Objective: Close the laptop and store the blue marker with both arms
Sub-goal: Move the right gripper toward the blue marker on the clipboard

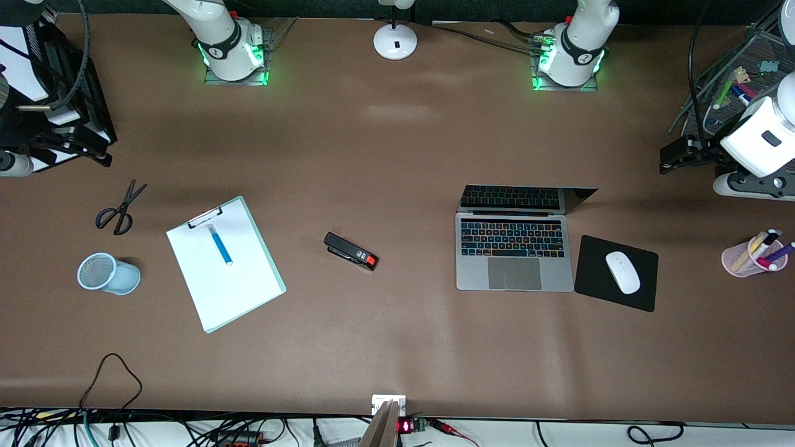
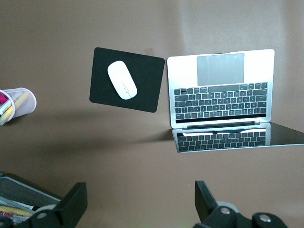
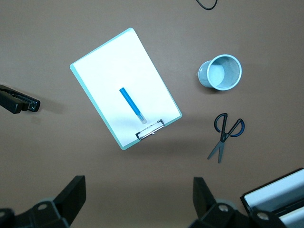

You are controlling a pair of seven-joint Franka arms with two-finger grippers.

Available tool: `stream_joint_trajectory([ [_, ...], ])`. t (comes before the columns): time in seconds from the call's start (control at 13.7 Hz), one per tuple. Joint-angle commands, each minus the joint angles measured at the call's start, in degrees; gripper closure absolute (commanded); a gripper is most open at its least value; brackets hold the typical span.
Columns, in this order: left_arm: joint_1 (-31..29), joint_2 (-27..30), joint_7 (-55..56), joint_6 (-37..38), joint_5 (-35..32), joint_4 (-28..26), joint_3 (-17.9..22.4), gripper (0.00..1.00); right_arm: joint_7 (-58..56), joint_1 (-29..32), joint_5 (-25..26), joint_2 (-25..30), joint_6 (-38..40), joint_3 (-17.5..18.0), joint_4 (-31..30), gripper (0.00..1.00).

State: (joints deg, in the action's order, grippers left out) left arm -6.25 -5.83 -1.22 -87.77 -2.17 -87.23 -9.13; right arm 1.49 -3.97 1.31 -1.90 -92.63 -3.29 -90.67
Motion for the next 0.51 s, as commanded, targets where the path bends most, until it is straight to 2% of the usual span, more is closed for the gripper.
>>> stream_joint_trajectory([
  [0.0, -0.4, -0.4, -1.2, 1.1, 0.2, 1.5, -0.1, 0.00, 0.3, -0.2, -0.5, -0.2, 1.0, 0.0, 1.0, 0.00],
  [0.29, -0.4, -0.4, -1.2, 1.2, 0.2, 1.5, -0.1, 0.00, -0.4, 0.2, -0.7, -0.9, 0.4, 0.1, 0.6, 0.00],
  [0.44, -0.4, -0.3, -1.2, 1.2, 0.2, 1.5, -0.1, 0.00, -0.4, -0.2, -0.7, -3.0, 0.3, 0.1, 0.6, 0.00],
])
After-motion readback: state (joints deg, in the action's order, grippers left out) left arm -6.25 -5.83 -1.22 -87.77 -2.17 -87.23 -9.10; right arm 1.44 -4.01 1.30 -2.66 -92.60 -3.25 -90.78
